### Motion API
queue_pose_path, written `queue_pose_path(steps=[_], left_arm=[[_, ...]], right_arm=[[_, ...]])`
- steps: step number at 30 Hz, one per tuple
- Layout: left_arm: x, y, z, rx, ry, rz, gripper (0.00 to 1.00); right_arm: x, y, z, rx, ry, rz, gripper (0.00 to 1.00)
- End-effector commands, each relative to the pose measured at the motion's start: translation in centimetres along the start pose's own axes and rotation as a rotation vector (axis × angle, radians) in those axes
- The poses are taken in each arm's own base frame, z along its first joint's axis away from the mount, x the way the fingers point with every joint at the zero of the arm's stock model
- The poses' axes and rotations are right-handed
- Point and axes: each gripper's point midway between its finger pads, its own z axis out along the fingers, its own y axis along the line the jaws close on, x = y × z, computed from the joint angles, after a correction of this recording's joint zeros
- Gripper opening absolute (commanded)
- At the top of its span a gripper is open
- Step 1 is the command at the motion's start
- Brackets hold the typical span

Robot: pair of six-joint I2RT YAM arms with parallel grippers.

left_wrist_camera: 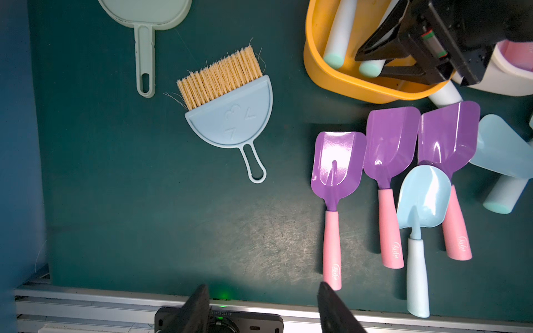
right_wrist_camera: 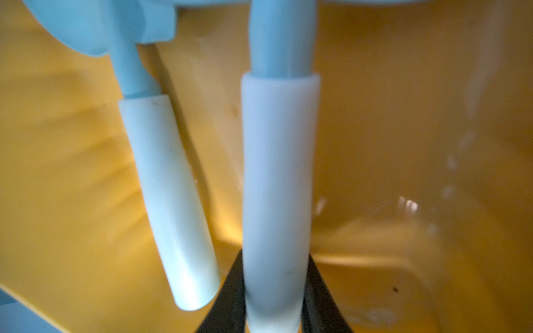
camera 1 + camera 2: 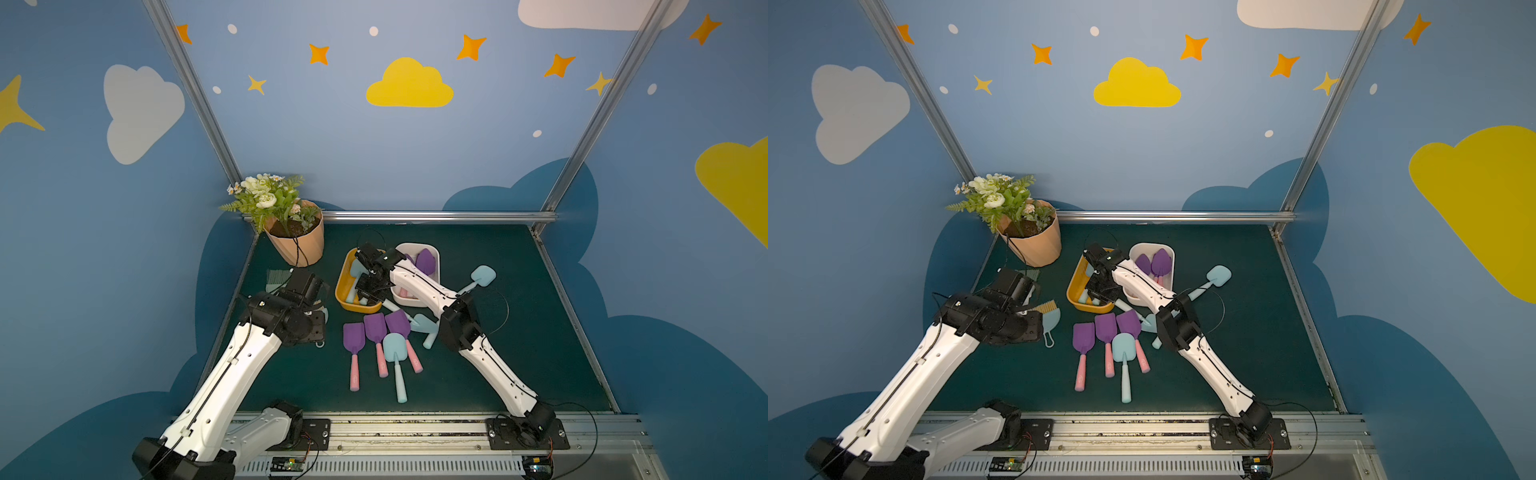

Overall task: Sort the small shovels by color and place them into the storage box
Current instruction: Place the shovel in the storage box, then pick up the shovel from the center of the board.

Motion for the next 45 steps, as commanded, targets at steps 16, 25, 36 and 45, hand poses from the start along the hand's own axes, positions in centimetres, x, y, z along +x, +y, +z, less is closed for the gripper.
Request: queue_pose_path(steps=[16,25,36,45], left_arm=[[0.3,0.1,0.0,0.000,0.015,0.003,0.54],[0.4,0.3,0.0,-0.005,0.017,0.001,0.55],[0.5,0.5,-0.4,-0.010,0.010,-0.013,0.57],[0.1,0.6,-1.4,-0.011,-0.005,-0.030,0.58]], right_arm=[[-1.2,-1.2,1.0,0.039,-0.030,-0.015,0.36],[-1.6,-0.3,-1.0,0.015,-0.066,-0.042,0.39],[-2.1,1.8,-6.1,-0.044,-0.145,-0.091,0.43],[-1.1,3.9,-12.1,-0.114,-0.206,-0.125,0.43]])
